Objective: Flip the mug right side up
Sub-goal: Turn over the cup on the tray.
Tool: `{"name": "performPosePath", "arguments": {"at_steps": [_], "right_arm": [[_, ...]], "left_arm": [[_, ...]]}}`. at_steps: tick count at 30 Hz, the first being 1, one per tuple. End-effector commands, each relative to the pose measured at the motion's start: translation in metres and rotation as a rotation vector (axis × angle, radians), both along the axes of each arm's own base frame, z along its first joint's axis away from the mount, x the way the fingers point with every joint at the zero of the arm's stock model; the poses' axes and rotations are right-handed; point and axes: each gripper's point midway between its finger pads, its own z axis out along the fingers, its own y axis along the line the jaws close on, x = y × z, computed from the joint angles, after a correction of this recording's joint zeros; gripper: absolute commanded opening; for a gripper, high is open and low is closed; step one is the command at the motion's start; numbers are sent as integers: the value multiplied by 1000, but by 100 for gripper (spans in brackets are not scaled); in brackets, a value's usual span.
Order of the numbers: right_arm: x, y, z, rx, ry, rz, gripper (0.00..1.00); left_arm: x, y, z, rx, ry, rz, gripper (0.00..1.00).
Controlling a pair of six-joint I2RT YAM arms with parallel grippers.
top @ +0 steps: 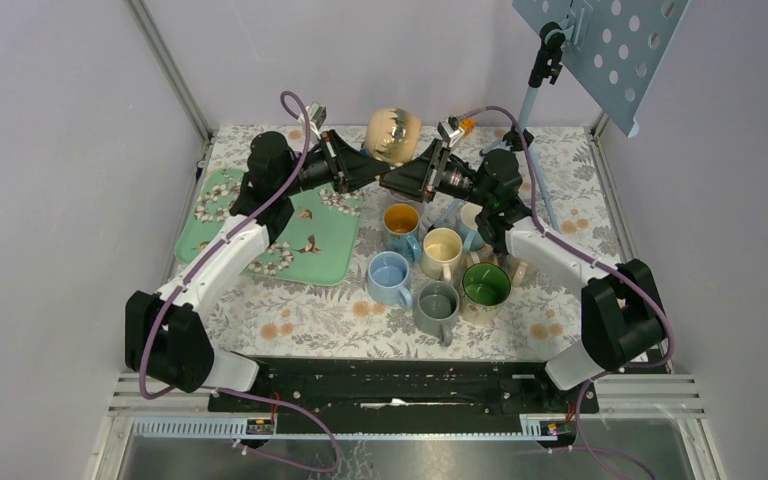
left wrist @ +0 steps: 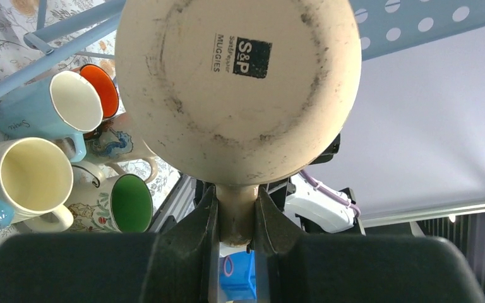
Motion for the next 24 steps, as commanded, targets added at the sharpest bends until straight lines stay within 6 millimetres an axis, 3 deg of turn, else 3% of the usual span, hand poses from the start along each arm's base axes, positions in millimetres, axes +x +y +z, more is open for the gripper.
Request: {"name": "performPosePath", "arguments": {"at_steps": [1, 4, 6, 11, 24], "right_arm": [[-11, -10, 34, 9, -180, -51, 0], [-13, -10, 40, 33, -192, -46, 0], [-13, -10, 45, 49, -200, -43, 13], [-14, -9, 52, 63, -214, -39, 26], [-9, -5, 47, 58, -205, -23, 31]], "left_arm": [[-1, 0, 13, -20, -148, 16, 0], [-4, -1, 11, -74, -117, -2, 0], [-5, -2, 8, -92, -102, -13, 0], [-6, -3, 3, -93, -89, -20, 0], [-7, -16, -5, -117, -62, -59, 0]]}}
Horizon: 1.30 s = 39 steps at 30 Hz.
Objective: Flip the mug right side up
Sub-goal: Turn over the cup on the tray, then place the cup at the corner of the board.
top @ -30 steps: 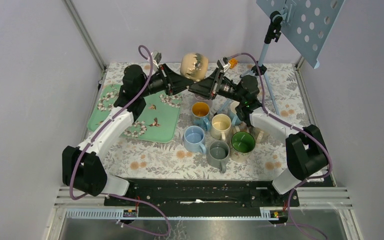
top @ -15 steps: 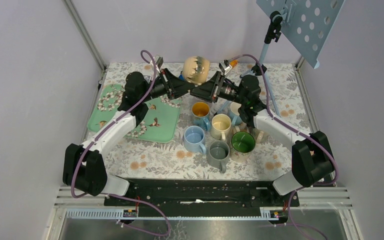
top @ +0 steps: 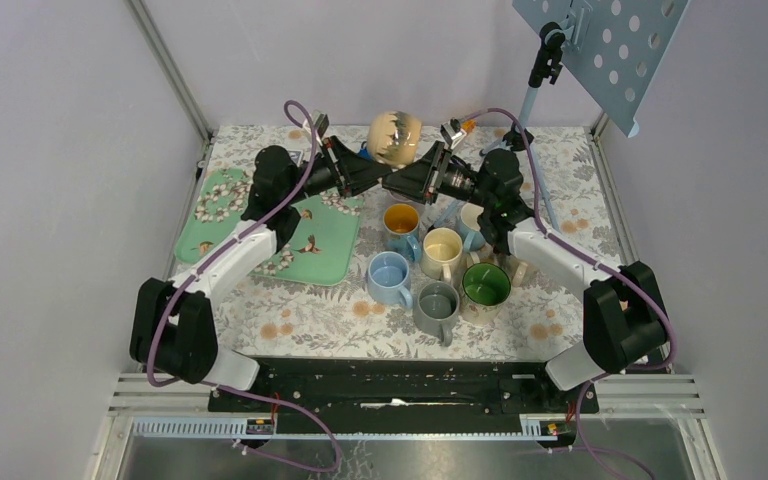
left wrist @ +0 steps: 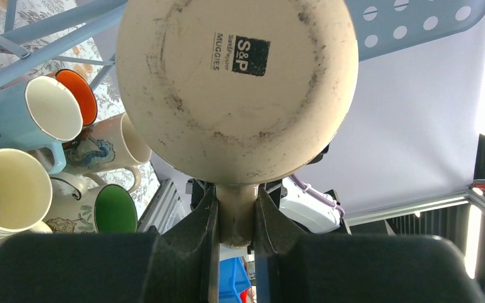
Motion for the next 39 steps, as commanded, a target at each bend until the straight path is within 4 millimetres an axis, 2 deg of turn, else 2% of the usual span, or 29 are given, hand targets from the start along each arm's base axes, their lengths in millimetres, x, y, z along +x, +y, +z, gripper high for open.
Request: {"name": "performPosePath", "arguments": {"at_steps": [1, 5, 6, 7, 9, 12, 13, 16, 26, 32, 39], "right_arm": [[-9, 0, 55, 95, -216, 2, 27], [-7, 0, 47, 57, -212, -9, 1], [-6, 0, 42, 36, -204, -18, 0], [-4, -1, 39, 18, -200, -28, 0], [-2, -2, 32, -17, -198, -49, 0], [1, -4, 24, -72, -196, -80, 0], [2, -5, 20, -94, -196, -89, 0], [4, -6, 12, -146, -199, -114, 0], [7, -12, -17, -339, -212, -178, 0], [8, -21, -30, -452, -216, -232, 0], [3, -28, -40, -536, -196, -261, 0]], "left_arm": [[-8, -10, 4, -15, -69, -35, 0], [-9, -10, -4, -2, -65, -38, 0], [-8, -11, -7, 6, -65, -38, 0], [-7, -11, -9, 13, -64, -33, 2], [-5, -11, -11, 21, -69, -19, 19], [-1, -10, -16, 33, -65, 1, 31], [2, -10, -19, 37, -60, 11, 39], [5, -10, -25, 43, -52, 26, 46], [15, -10, -49, 106, -19, 60, 53], [19, -5, -68, 214, -8, 103, 62], [8, -10, -77, 263, -36, 104, 77]]}}
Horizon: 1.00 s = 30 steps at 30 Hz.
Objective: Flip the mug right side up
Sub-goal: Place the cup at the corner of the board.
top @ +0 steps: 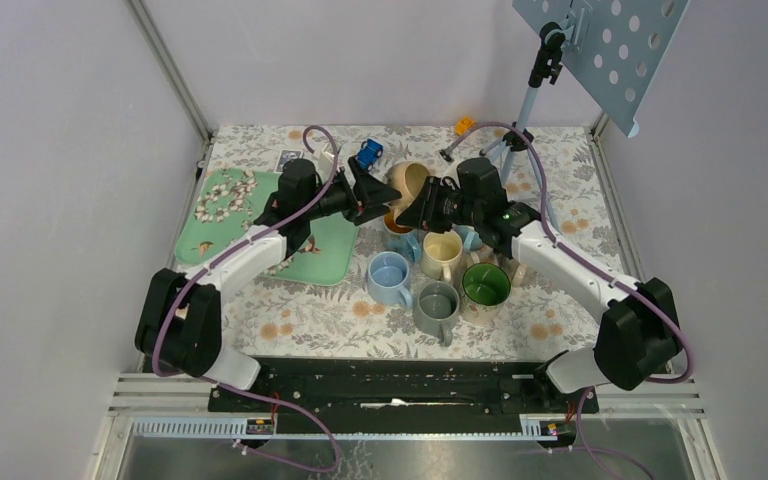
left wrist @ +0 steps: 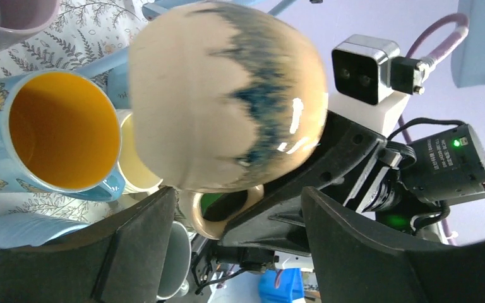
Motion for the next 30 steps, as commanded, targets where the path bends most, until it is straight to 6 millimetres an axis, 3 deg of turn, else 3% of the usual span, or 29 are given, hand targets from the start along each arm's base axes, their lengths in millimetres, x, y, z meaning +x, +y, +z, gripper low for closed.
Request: {"name": "performPosePath", "arguments": {"at_steps": [1, 16, 30], "right_arm": [[4, -3, 75, 41, -233, -15, 0], [1, -17, 69, -48, -219, -55, 0], [-6, -44, 99, -100, -280, -140, 0]], "left_arm": [[-8, -5, 27, 10, -145, -6, 78], [-19, -7, 31, 33, -196, -25, 86], [-20, 5, 45, 99, -202, 32, 90]]}}
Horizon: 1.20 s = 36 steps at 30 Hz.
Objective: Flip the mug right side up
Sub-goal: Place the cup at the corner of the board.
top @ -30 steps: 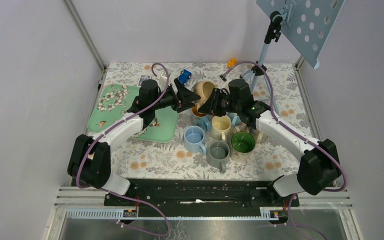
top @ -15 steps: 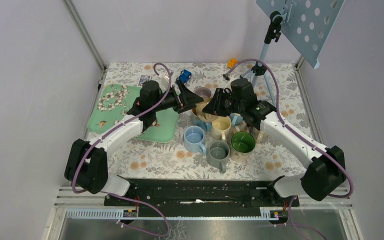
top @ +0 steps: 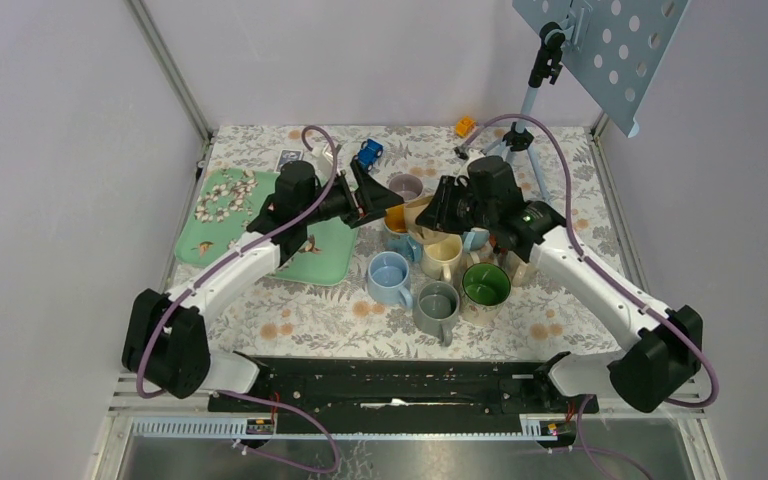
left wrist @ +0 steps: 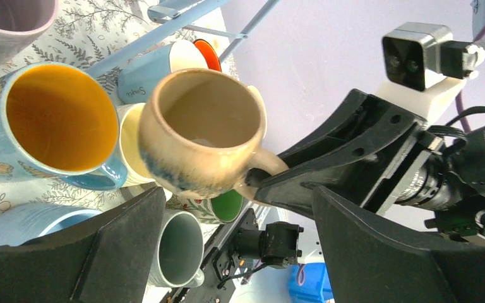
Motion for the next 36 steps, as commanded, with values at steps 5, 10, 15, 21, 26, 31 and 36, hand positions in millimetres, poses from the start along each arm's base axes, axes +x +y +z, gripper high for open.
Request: {"name": "performPosePath", "arguments": {"at_steps": [5, 10, 15, 21, 26, 31, 36], "right_arm": [[-5, -26, 93, 57, -236, -84, 0], [-21, -50, 91, 29, -221, -155, 0], [-38, -79, 86, 3, -219, -242, 0], [-61, -119, 85, -43, -215, -360, 0], [-80, -155, 81, -87, -214, -468, 0], [-98, -183, 73, -109, -207, -554, 0], [-114, -210, 70, -126, -212, -648, 0]], "left_arm": [[-3, 11, 37, 37, -100, 48, 90], [-10, 11, 37, 36, -89, 31, 91], [-15, 12, 40, 28, -99, 18, 91], [-21, 12, 44, 20, -108, 3, 91], [-23, 12, 44, 19, -108, -2, 91], [-23, 10, 45, 17, -108, -12, 91], [-22, 7, 43, 21, -101, -19, 91]]}}
